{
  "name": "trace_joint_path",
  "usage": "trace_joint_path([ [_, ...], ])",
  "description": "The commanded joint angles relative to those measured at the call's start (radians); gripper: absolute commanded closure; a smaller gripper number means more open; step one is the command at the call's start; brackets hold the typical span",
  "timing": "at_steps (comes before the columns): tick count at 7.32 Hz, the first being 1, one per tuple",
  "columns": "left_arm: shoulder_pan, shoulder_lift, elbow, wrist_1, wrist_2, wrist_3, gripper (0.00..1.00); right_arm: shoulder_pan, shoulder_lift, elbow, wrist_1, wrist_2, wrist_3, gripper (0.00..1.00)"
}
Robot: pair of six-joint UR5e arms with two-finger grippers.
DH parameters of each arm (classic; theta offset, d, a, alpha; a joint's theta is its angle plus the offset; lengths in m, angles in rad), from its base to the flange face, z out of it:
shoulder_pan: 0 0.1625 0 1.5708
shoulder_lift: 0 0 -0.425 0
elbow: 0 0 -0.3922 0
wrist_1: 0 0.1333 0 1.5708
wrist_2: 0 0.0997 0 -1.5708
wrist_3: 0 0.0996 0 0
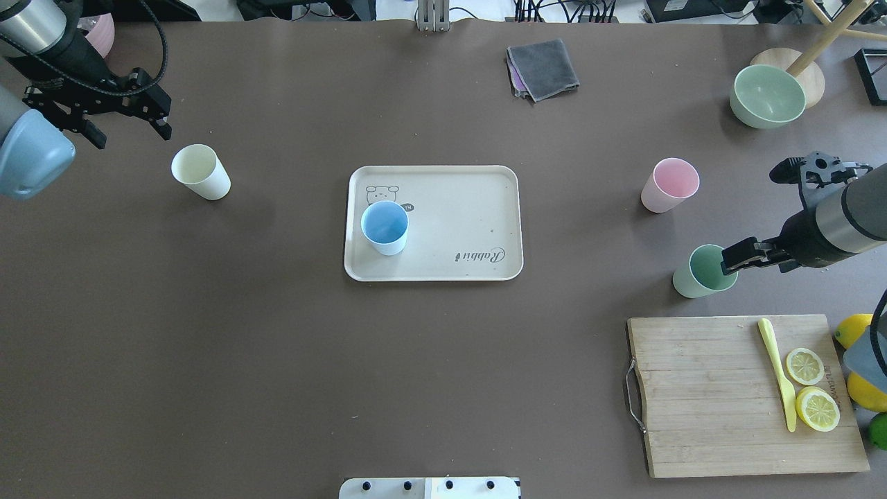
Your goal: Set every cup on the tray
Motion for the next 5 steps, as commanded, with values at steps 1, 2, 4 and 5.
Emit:
trace_joint_path([
  [1, -0.001, 0.0, 0.0, 0.0, 0.0, 0.003, 0.02, -0.013, 0.014, -0.047, 0.037, -0.026, 0.002, 0.0],
  [2, -0.001, 0.0, 0.0, 0.0, 0.0, 0.003, 0.02, -0.016, 0.023, -0.066, 0.05, -0.028, 0.004, 0.0],
  [4, 0.001, 0.0, 0.005, 0.0, 0.002, 0.005, 0.02, -0.037, 0.024, -0.075, 0.052, -0.029, 0.023, 0.02],
  [5, 0.001, 0.0, 0.007, 0.0, 0.002, 0.005, 0.02, -0.039, 0.029, -0.075, 0.052, -0.028, 0.042, 0.34],
])
